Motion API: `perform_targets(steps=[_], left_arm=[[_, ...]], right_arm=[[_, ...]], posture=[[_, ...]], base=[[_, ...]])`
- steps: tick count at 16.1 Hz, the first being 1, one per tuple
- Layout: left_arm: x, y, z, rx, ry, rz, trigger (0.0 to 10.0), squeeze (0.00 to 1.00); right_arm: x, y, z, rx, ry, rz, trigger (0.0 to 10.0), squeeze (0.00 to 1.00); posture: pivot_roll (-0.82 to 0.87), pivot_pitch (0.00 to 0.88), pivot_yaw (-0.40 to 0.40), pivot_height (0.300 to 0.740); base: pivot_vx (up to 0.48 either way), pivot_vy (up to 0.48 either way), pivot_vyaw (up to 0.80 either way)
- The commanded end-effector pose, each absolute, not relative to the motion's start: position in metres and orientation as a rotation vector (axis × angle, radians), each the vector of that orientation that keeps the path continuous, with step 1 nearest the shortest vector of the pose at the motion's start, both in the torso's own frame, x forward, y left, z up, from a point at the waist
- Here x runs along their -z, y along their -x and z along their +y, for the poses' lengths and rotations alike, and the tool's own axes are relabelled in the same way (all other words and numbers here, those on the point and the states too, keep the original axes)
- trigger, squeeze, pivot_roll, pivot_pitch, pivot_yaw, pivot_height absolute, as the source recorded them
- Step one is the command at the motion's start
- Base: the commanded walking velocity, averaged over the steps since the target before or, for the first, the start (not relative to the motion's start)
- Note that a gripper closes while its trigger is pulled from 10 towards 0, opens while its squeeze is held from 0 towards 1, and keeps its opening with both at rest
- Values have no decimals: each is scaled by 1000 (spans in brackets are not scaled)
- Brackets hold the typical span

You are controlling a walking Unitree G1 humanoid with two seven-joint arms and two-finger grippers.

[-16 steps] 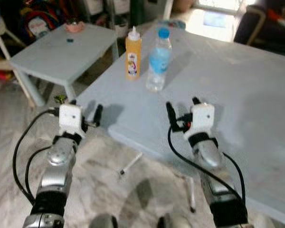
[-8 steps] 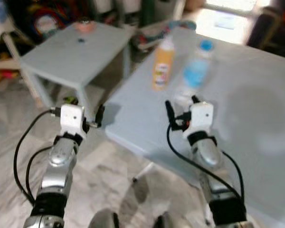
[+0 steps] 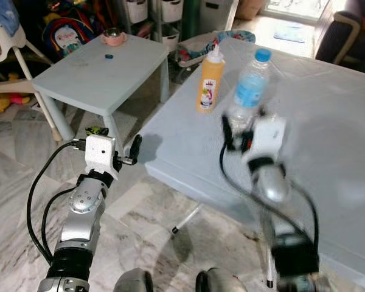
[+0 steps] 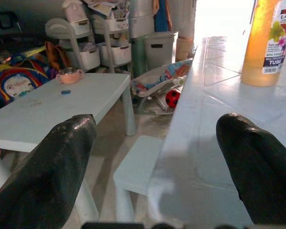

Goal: Restocking fridge

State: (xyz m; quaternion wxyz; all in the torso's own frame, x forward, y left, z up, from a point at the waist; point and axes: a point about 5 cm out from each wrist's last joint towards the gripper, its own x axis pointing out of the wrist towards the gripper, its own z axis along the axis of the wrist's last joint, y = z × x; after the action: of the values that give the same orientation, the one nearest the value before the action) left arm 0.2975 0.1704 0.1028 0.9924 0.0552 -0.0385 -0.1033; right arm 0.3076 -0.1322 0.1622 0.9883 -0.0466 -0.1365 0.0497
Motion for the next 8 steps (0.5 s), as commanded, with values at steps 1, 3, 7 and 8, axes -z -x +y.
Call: perform_targets(steps=[1, 3, 7, 8], left_arm=[[-106, -297, 171, 207, -112, -87, 10000, 0], [-106, -298, 170, 207, -112, -89, 10000, 0], [-107, -300, 168, 209, -112, -91, 10000, 0], [-107, -300, 168, 209, -112, -92, 10000, 0]], right_arm=[[-174, -309, -135, -75, 97, -315, 10000, 0], [-196, -313, -134, -61, 152, -406, 10000, 0], [-210, -320, -142, -8, 167, -433, 10000, 0], [-210, -321, -142, -7, 166, -432, 10000, 0]], posture=[[-59, 86, -27, 740], [-58, 83, -25, 740], [-57, 78, -26, 740], [-57, 78, -26, 740]], base=[[0, 0, 0], [0, 0, 0], [0, 0, -330], [0, 0, -800]])
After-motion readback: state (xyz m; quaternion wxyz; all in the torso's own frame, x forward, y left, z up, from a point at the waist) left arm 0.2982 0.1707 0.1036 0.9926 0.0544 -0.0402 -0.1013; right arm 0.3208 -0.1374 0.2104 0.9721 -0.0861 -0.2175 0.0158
